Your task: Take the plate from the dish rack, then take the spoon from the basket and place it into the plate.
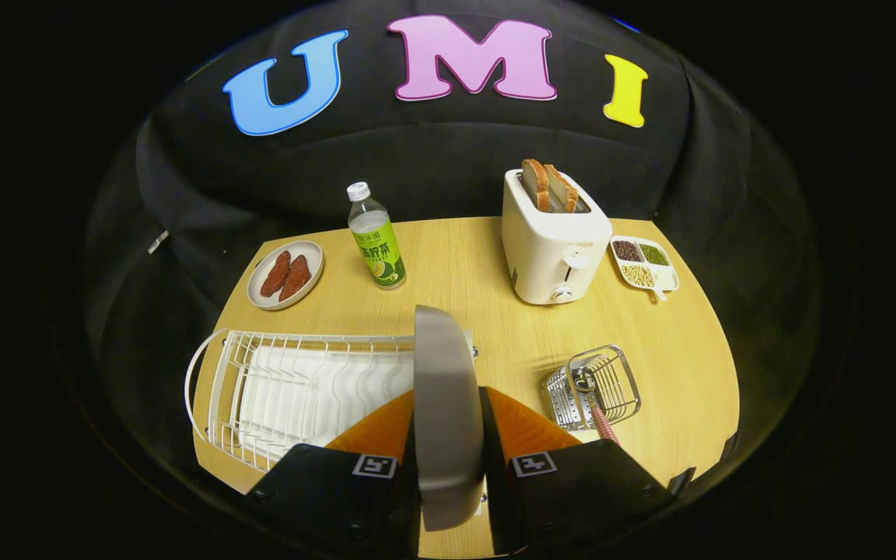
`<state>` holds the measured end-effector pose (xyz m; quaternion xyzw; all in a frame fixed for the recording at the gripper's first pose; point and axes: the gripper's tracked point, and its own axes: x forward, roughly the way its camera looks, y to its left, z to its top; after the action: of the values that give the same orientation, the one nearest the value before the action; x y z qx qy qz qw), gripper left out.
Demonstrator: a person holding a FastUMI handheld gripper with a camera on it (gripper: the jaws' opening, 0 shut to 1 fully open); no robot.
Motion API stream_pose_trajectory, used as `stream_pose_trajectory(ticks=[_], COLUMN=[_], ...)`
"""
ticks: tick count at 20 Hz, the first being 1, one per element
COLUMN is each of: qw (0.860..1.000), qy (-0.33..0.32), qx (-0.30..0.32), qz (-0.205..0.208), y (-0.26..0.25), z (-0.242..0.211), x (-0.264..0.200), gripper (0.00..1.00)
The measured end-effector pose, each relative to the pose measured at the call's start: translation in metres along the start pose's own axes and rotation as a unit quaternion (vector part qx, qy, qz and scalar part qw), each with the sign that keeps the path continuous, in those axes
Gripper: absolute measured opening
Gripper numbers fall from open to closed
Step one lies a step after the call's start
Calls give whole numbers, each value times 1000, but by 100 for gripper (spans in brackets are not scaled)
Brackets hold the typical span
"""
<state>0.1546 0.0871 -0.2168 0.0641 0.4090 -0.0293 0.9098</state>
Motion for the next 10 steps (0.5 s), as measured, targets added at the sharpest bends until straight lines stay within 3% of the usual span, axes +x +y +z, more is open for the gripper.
stream_pose_trajectory(ticks=[4, 10], qw=[1000, 1000], qy=[-7, -5], qx=[19, 0], qz=[6, 25], y=[-6, -9], z=[8, 4], x=[-8, -10], gripper=[36, 31])
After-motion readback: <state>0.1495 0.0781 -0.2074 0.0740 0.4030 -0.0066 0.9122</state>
